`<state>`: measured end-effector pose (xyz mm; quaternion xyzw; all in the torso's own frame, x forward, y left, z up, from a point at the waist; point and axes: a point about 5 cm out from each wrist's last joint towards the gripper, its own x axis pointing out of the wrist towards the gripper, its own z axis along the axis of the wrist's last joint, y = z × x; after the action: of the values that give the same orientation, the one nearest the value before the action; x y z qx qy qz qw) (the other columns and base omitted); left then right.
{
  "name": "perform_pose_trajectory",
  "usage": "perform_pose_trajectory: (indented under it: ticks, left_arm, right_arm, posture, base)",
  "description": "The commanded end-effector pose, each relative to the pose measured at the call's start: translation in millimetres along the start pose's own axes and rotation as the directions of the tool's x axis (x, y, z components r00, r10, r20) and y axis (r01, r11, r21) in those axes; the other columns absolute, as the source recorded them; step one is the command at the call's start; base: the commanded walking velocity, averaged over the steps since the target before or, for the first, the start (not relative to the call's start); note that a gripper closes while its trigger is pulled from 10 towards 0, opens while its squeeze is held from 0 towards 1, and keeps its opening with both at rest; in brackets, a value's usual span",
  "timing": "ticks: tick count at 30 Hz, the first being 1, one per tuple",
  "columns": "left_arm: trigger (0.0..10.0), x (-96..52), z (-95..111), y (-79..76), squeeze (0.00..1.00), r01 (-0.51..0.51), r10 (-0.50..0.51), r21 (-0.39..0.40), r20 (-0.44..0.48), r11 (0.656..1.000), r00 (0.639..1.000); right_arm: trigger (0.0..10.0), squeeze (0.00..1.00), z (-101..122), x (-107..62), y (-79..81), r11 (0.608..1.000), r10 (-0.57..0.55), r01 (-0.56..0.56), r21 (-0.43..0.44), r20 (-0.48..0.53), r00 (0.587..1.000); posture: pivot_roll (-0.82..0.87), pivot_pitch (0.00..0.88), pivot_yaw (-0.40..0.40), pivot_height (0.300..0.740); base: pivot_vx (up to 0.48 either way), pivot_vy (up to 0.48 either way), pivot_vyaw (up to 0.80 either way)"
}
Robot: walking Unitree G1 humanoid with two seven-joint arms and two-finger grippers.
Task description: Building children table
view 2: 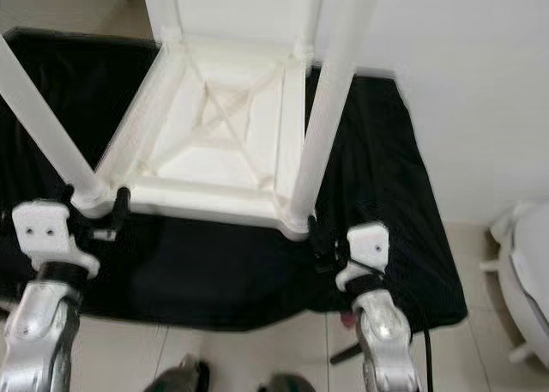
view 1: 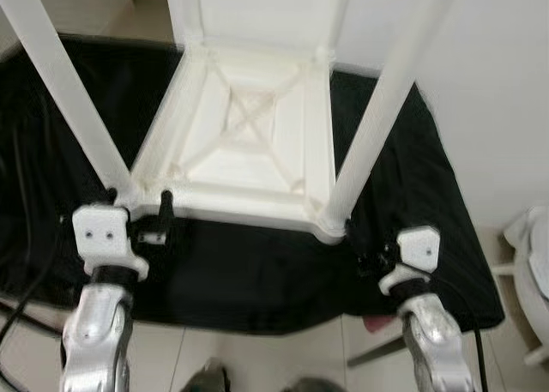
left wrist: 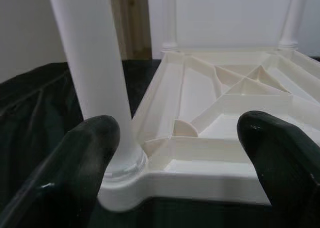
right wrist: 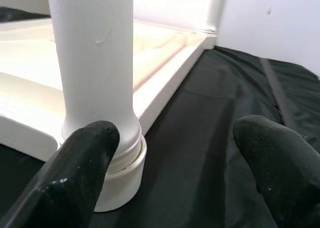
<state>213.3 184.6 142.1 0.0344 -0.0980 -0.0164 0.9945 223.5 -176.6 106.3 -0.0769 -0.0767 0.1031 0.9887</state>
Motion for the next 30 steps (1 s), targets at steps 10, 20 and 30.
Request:
perform_pose_trajectory:
  ticks: [10,20,30]
  left_arm:
    - [10.0,-0.1,-1.8,-2.1,0.0,0.025,-0.025,0.0,-0.01,1.0,1.0]
    - [10.0,6.8,-0.5,-3.0,0.0,0.051,-0.051,-0.005,-0.009,0.999,0.999]
    - [10.0,18.1,7.2,-3.7,0.0,0.051,-0.05,-0.03,0.027,0.998,0.998]
  right_arm:
    - [10.0,0.0,-3.0,-9.0,3.7,0.996,0.093,-0.093,0.009,-0.026,0.995]
    - [10.0,0.0,-3.0,0.1,-10.0,0.992,0.119,-0.119,-0.033,-0.018,0.993]
    - [10.0,0.0,19.7,35.6,1.0,0.997,0.053,-0.059,0.055,0.1,0.994]
  posture:
    - [0.05,0.037,-0.017,0.74]
    - [0.05,0.028,-0.015,0.74]
    - [0.06,0.021,-0.028,0.74]
  base:
    - [0.0,0.0,0.56]
    - [0.0,0.0,0.0]
    - [0.0,0.0,0.0]
